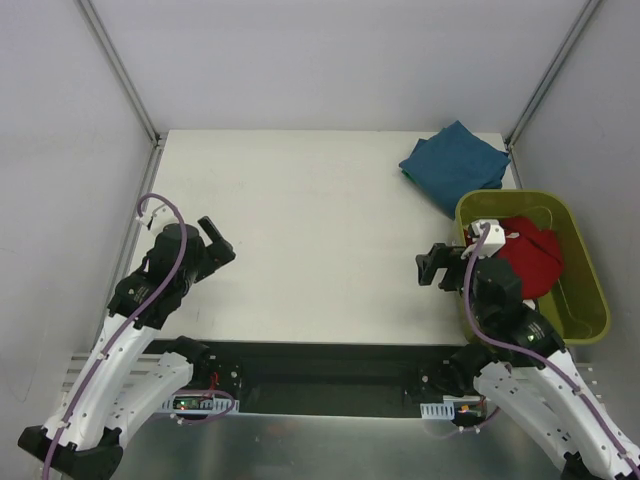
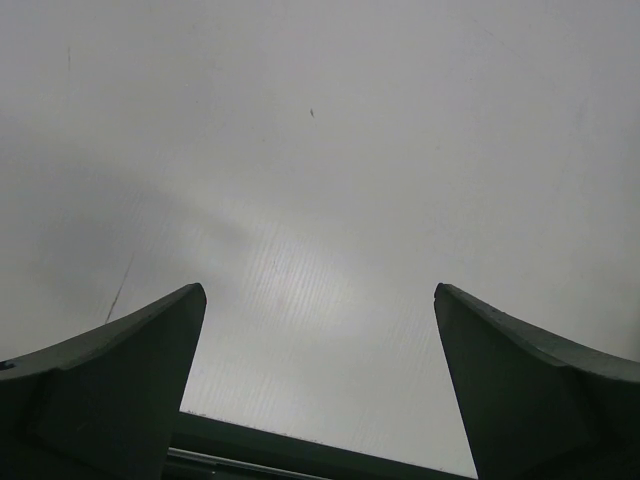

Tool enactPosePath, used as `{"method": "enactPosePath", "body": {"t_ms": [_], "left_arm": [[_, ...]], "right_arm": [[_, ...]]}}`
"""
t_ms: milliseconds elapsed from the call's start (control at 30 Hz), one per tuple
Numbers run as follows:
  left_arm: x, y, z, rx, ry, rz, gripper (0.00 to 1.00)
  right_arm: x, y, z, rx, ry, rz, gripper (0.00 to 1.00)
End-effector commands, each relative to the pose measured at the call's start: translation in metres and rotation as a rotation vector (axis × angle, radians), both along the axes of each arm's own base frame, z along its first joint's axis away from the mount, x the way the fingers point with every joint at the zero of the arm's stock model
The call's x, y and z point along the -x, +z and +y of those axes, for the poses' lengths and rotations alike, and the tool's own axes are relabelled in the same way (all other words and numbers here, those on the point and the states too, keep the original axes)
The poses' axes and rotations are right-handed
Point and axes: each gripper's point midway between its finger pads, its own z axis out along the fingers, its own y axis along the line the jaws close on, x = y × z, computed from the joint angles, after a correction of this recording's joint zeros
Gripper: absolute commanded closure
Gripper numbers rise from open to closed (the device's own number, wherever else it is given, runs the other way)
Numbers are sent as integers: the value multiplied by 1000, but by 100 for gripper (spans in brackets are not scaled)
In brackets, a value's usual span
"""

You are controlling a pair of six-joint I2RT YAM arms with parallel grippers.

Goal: Fold and stack the t-shirts
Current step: Grab crumpled tshirt from bin with the right arm

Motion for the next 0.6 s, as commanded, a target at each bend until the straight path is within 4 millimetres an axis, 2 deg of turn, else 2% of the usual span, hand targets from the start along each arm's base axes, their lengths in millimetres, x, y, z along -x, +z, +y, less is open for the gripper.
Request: {"method": "enactPosePath", "body": {"t_ms": [0, 100, 133, 167, 200, 400, 467, 500, 567], "left_arm": [[-1, 10, 8, -18, 40, -9, 1], [-2, 8, 11, -16, 71, -5, 1], [-3, 5, 11, -19, 77, 2, 1], [-3, 2, 11, -21, 77, 12, 1], [-3, -1, 11, -23, 79, 22, 1], [-2, -10, 7, -34, 44, 55, 1], [-2, -14, 9, -38, 62, 57, 1], [-4, -15, 11, -38, 83, 52, 1], [-5, -18, 11, -42, 83, 56, 1]], "right_arm": [[-3, 39, -20, -32, -108, -91, 3], [-1, 49, -27, 7, -130, -69, 3], [-3, 46, -30, 30, -157, -42, 3], [-3, 45, -36, 40, -200, -23, 3], [0, 42, -56, 88, -299, 0, 3], [-3, 47, -99, 140, -562, 42, 3], [-3, 47, -105, 128, -592, 76, 3], [-2, 46, -115, 129, -633, 97, 3], [-6, 45, -117, 112, -635, 133, 3]]}}
